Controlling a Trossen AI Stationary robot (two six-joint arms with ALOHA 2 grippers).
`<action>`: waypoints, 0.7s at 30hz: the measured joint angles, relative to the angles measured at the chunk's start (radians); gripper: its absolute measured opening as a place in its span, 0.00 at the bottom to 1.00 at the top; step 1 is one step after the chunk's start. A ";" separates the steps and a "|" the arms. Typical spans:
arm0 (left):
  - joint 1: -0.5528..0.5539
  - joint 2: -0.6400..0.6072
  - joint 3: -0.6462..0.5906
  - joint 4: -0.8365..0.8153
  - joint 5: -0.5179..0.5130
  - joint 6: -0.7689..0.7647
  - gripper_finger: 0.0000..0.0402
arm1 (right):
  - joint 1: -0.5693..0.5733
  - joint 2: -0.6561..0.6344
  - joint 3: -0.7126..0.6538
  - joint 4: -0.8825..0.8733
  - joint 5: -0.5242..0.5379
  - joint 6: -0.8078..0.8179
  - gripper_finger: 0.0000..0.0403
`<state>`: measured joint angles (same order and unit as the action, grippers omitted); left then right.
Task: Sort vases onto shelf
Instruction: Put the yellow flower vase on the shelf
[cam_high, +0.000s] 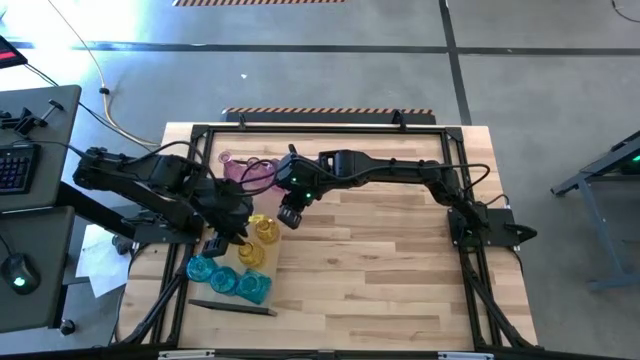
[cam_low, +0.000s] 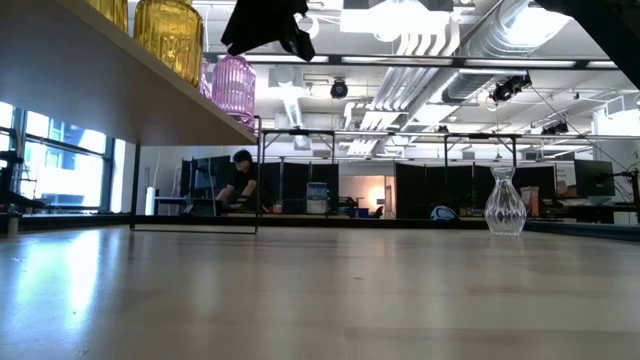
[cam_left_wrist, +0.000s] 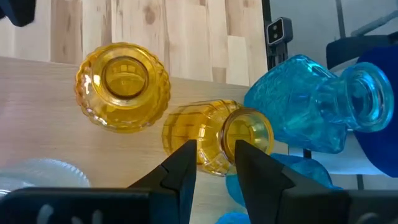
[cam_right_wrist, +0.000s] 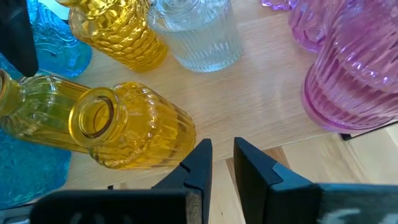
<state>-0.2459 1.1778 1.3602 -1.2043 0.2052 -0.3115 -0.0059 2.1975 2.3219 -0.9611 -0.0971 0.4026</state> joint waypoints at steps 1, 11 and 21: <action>0.000 0.000 0.000 -0.002 0.007 0.000 0.25 | 0.000 0.000 0.000 0.000 0.000 0.000 0.12; 0.000 0.007 -0.007 -0.002 0.050 0.001 0.25 | 0.000 0.000 0.000 0.000 0.000 0.000 0.12; 0.000 0.009 -0.007 0.000 0.053 0.009 0.25 | 0.000 0.000 0.000 0.000 0.000 0.000 0.12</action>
<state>-0.2455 1.1866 1.3533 -1.2041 0.2580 -0.3028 -0.0063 2.1975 2.3219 -0.9608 -0.0971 0.4026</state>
